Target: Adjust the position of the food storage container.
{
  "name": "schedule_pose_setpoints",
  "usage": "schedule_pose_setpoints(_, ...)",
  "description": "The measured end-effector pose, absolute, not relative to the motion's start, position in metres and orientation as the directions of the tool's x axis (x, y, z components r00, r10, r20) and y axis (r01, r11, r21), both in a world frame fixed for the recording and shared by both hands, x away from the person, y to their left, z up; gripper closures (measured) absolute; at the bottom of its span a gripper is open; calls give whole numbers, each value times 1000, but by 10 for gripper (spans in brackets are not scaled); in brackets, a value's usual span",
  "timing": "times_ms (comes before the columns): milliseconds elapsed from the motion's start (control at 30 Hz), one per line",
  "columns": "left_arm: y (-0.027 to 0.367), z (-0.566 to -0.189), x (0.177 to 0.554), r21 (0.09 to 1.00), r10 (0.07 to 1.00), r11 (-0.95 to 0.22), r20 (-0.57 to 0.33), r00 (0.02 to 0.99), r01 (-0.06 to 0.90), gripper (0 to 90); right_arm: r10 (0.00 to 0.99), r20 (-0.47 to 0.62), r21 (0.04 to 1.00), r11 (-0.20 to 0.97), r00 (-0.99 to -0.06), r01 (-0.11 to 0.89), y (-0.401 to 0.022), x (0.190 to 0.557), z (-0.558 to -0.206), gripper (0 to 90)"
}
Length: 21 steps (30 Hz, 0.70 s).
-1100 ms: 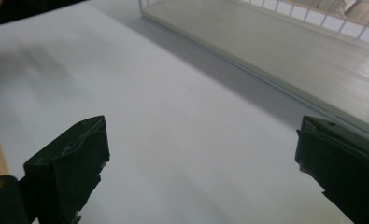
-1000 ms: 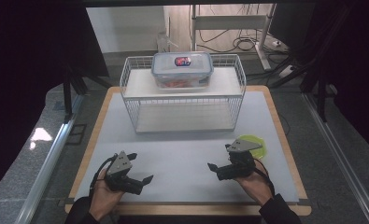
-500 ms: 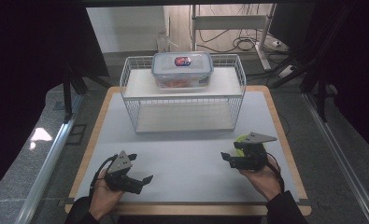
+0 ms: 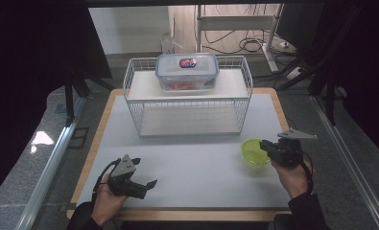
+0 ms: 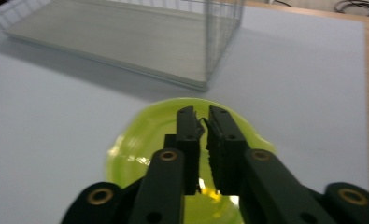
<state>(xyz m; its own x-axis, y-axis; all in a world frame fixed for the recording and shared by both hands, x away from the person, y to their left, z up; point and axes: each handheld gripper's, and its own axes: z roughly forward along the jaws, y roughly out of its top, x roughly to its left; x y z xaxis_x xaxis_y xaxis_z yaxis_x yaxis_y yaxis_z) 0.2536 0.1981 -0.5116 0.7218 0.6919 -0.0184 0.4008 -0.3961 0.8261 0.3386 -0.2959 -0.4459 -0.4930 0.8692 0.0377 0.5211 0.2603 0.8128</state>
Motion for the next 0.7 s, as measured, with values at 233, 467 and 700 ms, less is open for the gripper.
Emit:
schedule_pose_setpoints(233, 197, -513, 254, 818, 693, -405, -16, 721, 408, 11, 915, -6, 794, 250, -404, 555, -317, 349, -456, 897)
schedule_pose_setpoints(467, 197, -513, 255, 813, 693, -409, -17, 721, 413, 13, 937, -25, 764, 243, -349, 598, -330, 356, -467, 897)
schedule_pose_setpoints(700, 196, -514, 255, 807, 692, -418, -14, 722, 416, 13, 933, -40, 732, 271, -358, 625, -324, 358, -474, 897)
